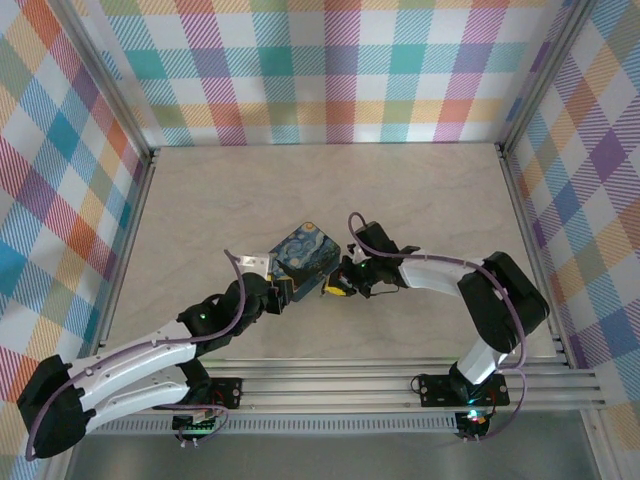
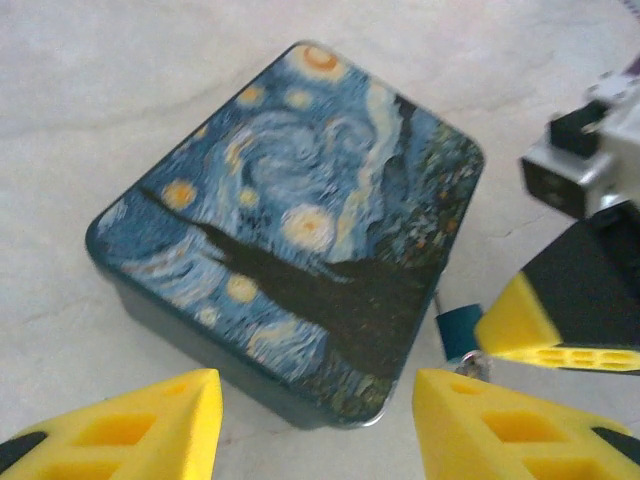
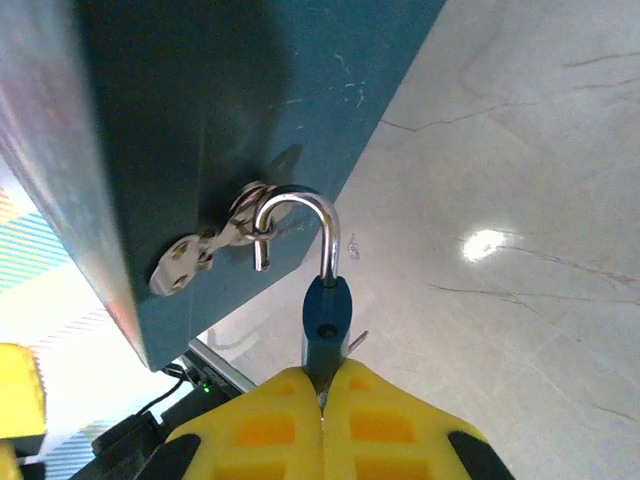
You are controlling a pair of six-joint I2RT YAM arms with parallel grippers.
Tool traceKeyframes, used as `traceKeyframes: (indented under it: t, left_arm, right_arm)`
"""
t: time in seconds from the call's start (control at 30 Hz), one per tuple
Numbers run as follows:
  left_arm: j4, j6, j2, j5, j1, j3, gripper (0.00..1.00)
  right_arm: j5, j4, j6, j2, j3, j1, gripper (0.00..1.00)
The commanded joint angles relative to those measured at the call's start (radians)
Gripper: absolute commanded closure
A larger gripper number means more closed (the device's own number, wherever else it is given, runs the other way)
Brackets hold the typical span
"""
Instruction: Unlock a padlock with a key
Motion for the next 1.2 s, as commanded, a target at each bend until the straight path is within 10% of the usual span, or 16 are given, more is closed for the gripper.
traceKeyframes:
  t: [0.0, 1.17]
  left_arm:
    - [-0.030, -0.102, 0.018, -0.021, 0.009, 0.024, 0.47]
    - [-0.126, -0.216, -0.028, -0.086, 0.012, 0.016, 0.47]
  right_arm:
    - [0.062, -0.024, -0.006, -0.038, 0.014, -0.008, 1.00]
    - [-0.044, 0.027, -0.076, 0.322, 0.411, -0.036, 1.00]
